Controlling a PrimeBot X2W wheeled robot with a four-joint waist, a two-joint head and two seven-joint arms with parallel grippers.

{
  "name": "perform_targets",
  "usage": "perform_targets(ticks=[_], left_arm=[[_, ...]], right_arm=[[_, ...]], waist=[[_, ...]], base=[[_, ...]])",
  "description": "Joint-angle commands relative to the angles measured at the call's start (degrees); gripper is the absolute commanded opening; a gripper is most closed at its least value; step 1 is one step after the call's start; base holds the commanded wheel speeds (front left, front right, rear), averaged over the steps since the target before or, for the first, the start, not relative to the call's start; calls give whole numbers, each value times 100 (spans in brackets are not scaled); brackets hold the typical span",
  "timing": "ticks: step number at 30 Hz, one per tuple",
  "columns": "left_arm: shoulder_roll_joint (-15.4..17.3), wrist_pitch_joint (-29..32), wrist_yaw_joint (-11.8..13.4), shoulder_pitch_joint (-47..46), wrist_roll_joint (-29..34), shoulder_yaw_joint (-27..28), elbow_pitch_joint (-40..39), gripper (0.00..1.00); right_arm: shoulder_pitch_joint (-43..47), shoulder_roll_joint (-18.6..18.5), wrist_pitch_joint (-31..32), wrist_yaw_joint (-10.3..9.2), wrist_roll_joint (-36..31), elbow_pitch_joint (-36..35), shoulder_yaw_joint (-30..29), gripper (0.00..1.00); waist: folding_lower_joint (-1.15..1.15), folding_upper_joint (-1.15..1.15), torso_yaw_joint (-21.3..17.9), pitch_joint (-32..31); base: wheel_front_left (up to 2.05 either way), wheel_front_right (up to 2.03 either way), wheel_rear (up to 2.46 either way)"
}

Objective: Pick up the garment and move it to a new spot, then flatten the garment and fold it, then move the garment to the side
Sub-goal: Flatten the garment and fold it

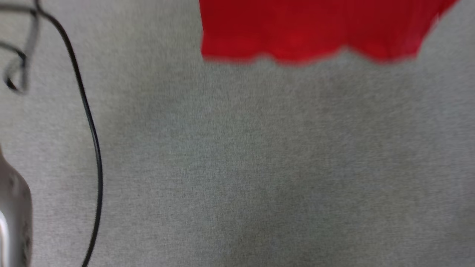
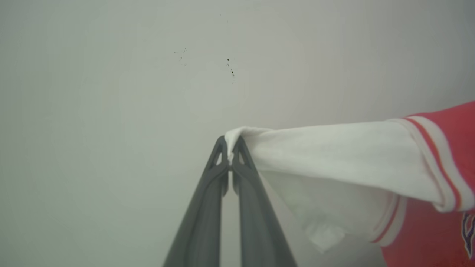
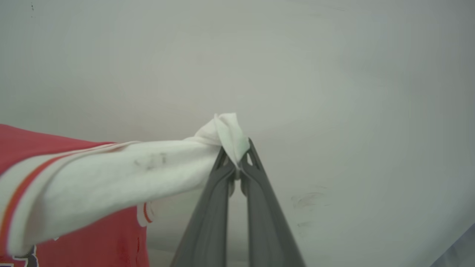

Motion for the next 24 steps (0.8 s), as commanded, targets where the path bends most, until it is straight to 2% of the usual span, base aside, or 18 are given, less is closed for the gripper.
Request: perform_targets(ticks=[1,5,13,18,24], left_arm=[[-30,-222,0,-554,131,-62,402,0],[-96,-499,-20,-1249,257,-159,987,0],[-353,-1329,191,-2344,540,-339,2200,0],[-443,-1746,266,-2287,508,-387,2679,0],[-479,-2065,362,-1622,381,-362,3017,0]], right_arm=[[-537,57,-152,-8,-52,215,104,0],[-1195,158,-388,-8,-104,573,230,0],[-2356,492,-1081,-8,-210,1598,676,0],[-2283,678,-1439,-8,46,1978,1088,0],[-1703,674,-1676,-8,498,2293,1626,0]], waist=[[-2,0,72,695],[-2,0,115,1005],[-2,0,278,1535],[-2,0,338,1648],[-2,0,401,1525]], base=[[0,0,0],[0,0,0],[0,0,0],[0,0,0],[0,0,0]])
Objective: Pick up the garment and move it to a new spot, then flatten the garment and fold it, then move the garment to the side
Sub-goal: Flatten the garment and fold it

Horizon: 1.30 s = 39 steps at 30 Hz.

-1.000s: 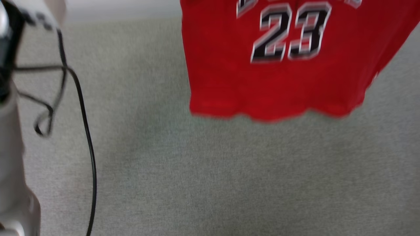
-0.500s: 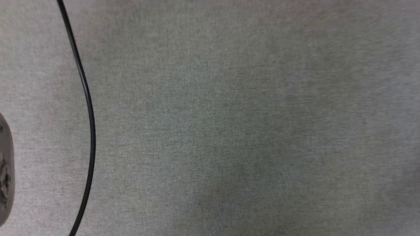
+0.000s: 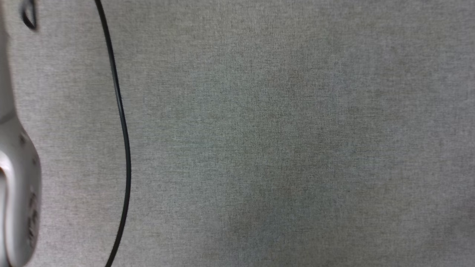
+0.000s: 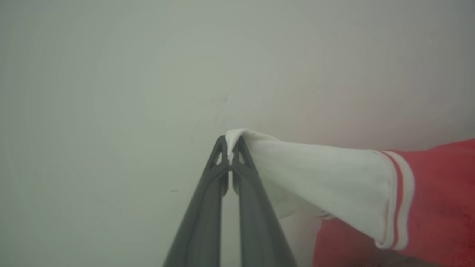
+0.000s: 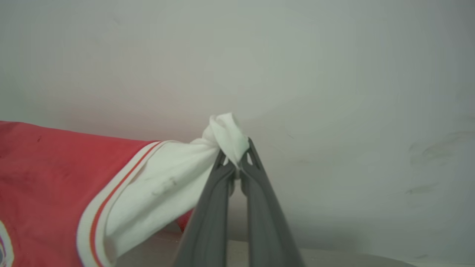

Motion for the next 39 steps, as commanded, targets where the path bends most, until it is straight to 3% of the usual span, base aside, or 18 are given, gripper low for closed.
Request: perform_targets(ticks=[1,8,17,30,39], left_arm=[[13,-86,38,289,-46,17,33,0],[90,-331,144,1811,-329,157,2,0],[191,-157,232,4193,-695,215,-405,0],[592,354,96,6923,-1197,309,-837,0],[746,900,114,8392,-1623,422,-1638,0]], right_arm=[[201,-30,-60,-8,133,89,92,0],[1340,-140,-5,-8,796,165,751,0],[2868,-246,306,-8,1508,101,1430,0],[4827,-291,571,-10,2408,84,1731,0],[6028,-395,957,-9,2974,-217,1780,0]], waist=[[-1,0,19,-103],[-1,0,54,-636],[-1,0,118,-1608],[-1,0,192,-2929],[-1,0,168,-3583]], base=[[0,0,0],[0,0,0],[0,0,0],[0,0,0],[0,0,0]])
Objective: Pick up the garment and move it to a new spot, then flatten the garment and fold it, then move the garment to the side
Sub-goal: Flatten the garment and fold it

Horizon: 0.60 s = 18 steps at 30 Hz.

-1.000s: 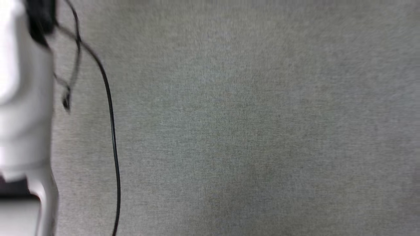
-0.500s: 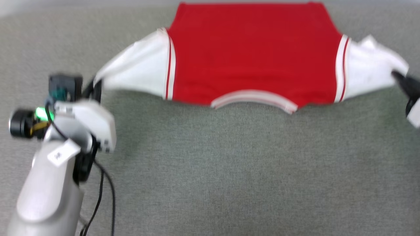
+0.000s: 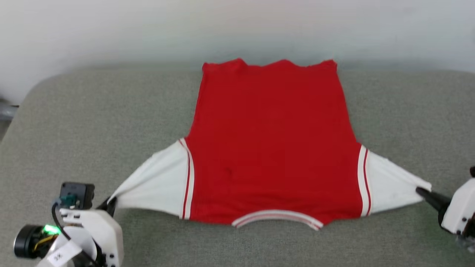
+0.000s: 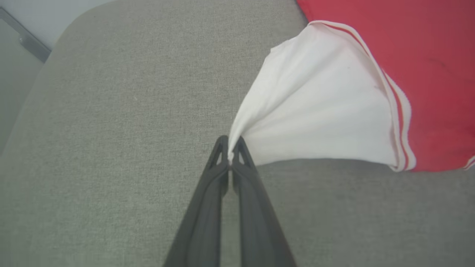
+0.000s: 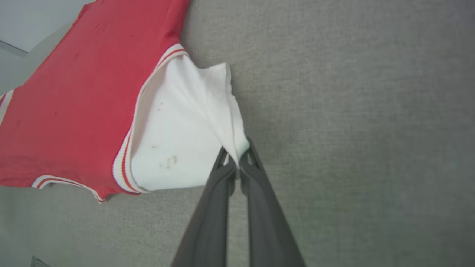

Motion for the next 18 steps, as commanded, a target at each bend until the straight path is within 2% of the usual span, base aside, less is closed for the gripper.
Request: perform_targets(ticks=[1,13,18], left_arm=[[57,108,61,324,-90,66,-182,0],[282,943,249,2175,-694,348,-1522,0],[136,1092,223,2435,-843,168,-1918,0]], right_arm=[[293,-113,81,-10,118,-77,-3,0],[1484,-488,873,-10,681,-839,84,0],[1650,-708,950,-10,674,-1099,-13,0]], waist=[[2,0,-16,-228],[2,0,-72,-587],[2,0,-36,-465]], base=[[0,0,0],[0,0,0],[0,0,0]])
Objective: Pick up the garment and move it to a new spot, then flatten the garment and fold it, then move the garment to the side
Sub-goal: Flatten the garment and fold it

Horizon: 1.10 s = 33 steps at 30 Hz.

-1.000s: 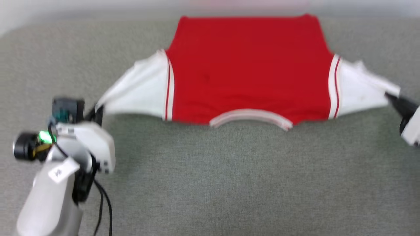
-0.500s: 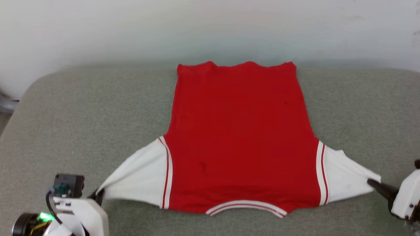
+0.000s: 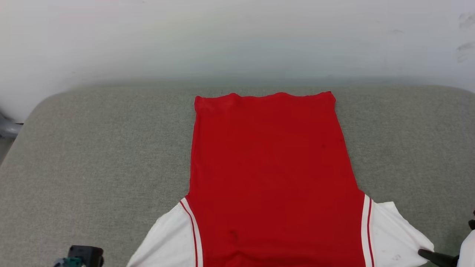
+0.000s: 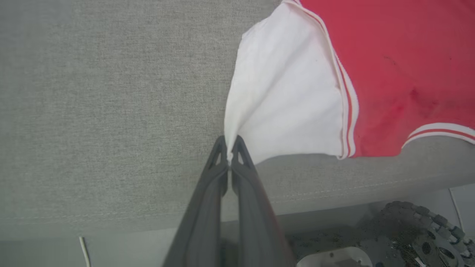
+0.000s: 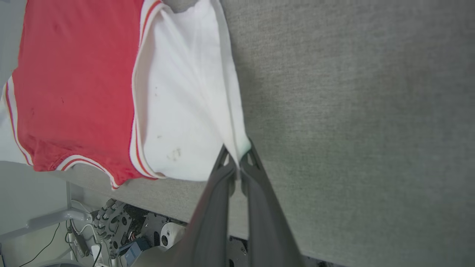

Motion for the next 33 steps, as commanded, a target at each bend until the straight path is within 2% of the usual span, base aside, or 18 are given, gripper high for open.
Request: perform_targets(ticks=[1,2,4,14,17,25,33], left_arm=[[-69,20,2,52,-37,-40,-62,0],[-89,23,15,15,-40,-63,-106,0],[-103,41,20,-56,7,-119,-191,0],[-17,666,145,-439,335,-564,-1318,0],[-56,838,162,-589,473,-765,-1637,0],[-268,924,157,-1092,898,-1273,-1995,0],[-505,786,143,-1411,1166,-1616,-1988,0]], right_arm=[[82,-67,17,-10,-37,-40,-31,0],[69,-96,34,-10,-39,-66,-59,0],[-15,-195,65,-10,-111,-88,-96,100],[-1204,-789,362,-8,-194,-1080,-791,100],[-1779,-775,667,-8,-322,-1160,-914,100],[-3617,-287,1509,-8,-1089,-339,-1049,100],[-5048,59,1965,-8,-2038,740,-1041,100]], waist=[[0,0,20,67],[0,0,33,112],[0,0,57,219],[0,0,335,1278],[0,0,525,1655],[0,0,1062,2506],[0,0,1576,3052]], base=[[0,0,0],[0,0,0],[0,0,0],[0,0,0],[0,0,0],[0,0,0],[0,0,0]])
